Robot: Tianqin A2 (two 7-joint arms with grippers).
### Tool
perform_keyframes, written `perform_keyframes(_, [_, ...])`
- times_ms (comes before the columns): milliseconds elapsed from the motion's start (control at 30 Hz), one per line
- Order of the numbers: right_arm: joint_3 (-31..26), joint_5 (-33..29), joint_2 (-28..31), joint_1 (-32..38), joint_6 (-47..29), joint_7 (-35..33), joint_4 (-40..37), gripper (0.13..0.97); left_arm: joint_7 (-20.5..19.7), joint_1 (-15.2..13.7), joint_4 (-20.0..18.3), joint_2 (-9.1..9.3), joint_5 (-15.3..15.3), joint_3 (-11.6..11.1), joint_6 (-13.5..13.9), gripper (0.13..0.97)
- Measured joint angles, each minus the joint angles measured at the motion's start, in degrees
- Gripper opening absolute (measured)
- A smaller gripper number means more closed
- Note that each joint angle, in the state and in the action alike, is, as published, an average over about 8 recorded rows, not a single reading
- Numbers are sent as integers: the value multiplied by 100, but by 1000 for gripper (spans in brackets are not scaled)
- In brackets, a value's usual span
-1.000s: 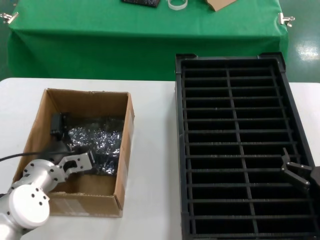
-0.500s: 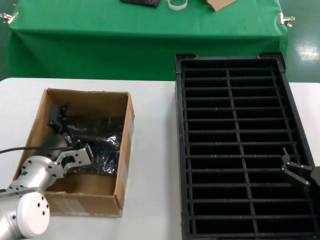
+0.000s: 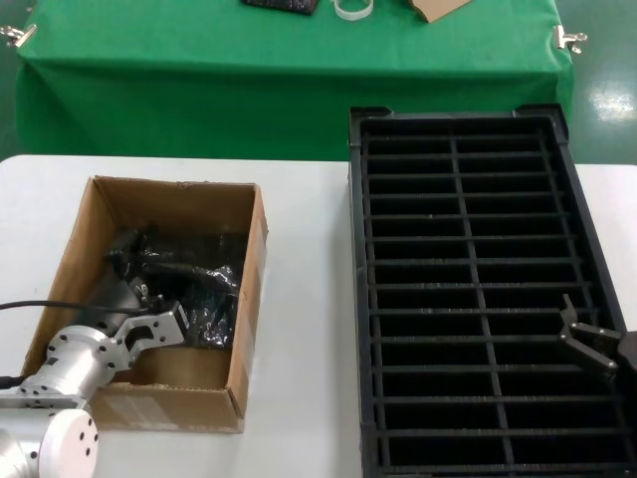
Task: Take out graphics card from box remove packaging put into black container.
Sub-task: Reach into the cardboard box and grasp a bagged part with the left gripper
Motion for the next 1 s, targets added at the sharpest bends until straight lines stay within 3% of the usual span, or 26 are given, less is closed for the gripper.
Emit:
perform_keyframes(133, [0,0,0,0,0,0,0,966,-256,-26,41,-1,80,148,-40,489])
perform_keyframes(267, [0,0,0,0,0,0,0,966,-501,-60,76,-6,146,280,-70,489])
perform_keyframes(467, [0,0,0,0,0,0,0,966,-843,-86,156,-7,228,419,-164,352])
perform_keyframes(633, [0,0,0,0,0,0,0,966,-1055,-42,151,-22,328,401,-486,277])
perform_keyframes(833, [0,0,0,0,0,0,0,966,-1017,249,-479,-234,487,110,-1107,190])
perform_keyframes(1000, [0,0,0,0,0,0,0,966,-829,535,-1194,-506,593,-154,-1299,166])
